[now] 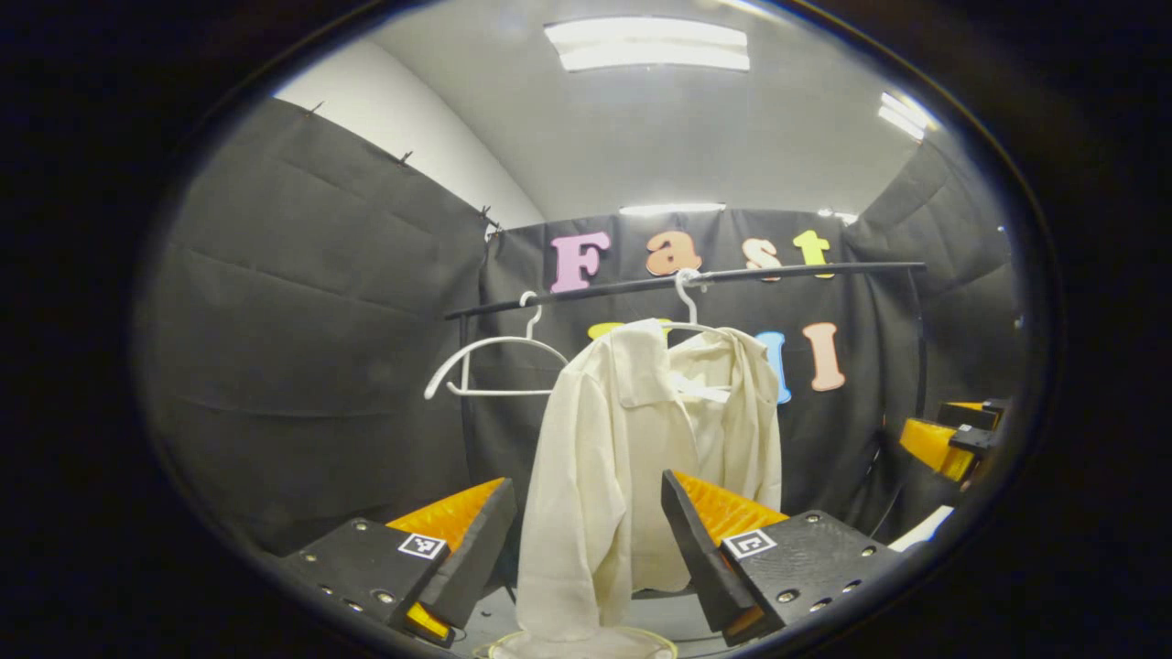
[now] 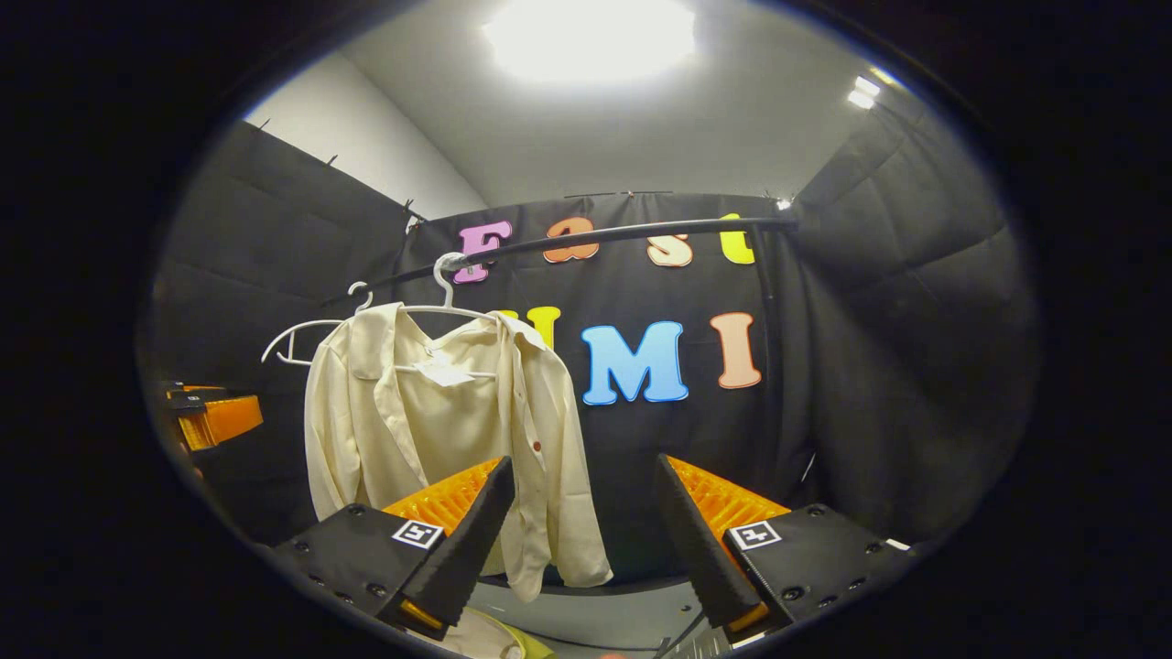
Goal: Grasp the clothes on the hanger with both hands and then place them into the laundry hamper below.
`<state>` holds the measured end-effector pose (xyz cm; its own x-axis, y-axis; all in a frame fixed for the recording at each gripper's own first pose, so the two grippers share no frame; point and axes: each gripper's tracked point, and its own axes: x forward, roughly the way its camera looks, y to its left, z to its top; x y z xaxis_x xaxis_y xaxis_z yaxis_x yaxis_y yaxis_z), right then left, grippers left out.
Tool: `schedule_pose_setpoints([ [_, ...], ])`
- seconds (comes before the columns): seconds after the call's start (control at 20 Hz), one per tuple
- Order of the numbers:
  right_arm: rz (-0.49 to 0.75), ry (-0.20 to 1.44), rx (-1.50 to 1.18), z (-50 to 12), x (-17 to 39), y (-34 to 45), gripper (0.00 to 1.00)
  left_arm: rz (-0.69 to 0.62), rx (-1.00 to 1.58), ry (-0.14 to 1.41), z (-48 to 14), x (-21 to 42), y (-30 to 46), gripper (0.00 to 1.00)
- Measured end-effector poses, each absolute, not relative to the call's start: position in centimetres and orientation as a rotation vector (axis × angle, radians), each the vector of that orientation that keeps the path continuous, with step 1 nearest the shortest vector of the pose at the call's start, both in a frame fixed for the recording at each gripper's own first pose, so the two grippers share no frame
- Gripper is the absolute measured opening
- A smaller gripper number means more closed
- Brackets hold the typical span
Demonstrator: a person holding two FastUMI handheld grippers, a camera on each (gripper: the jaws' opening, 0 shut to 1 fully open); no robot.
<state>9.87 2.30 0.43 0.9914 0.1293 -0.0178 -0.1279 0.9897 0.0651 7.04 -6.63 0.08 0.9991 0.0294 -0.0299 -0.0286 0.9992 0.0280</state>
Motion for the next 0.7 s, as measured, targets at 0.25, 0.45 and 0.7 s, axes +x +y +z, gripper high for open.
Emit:
schedule_pose_setpoints([
  [0.25,0.184,0.009,0.077,1.1,15.4,3.8,0.98,0.032,0.036,0.04,0.3,11.7,-9.0,0.92],
  [0.45,0.223,-0.012,0.074,1.7,19.2,5.1,0.97,0.012,0.023,0.033,0.5,15.5,-11.8,0.92],
  [0.7,0.282,-0.017,0.09,1.8,24.1,7.4,0.97,0.023,-0.016,0.055,-0.5,20.3,-14.0,0.94],
])
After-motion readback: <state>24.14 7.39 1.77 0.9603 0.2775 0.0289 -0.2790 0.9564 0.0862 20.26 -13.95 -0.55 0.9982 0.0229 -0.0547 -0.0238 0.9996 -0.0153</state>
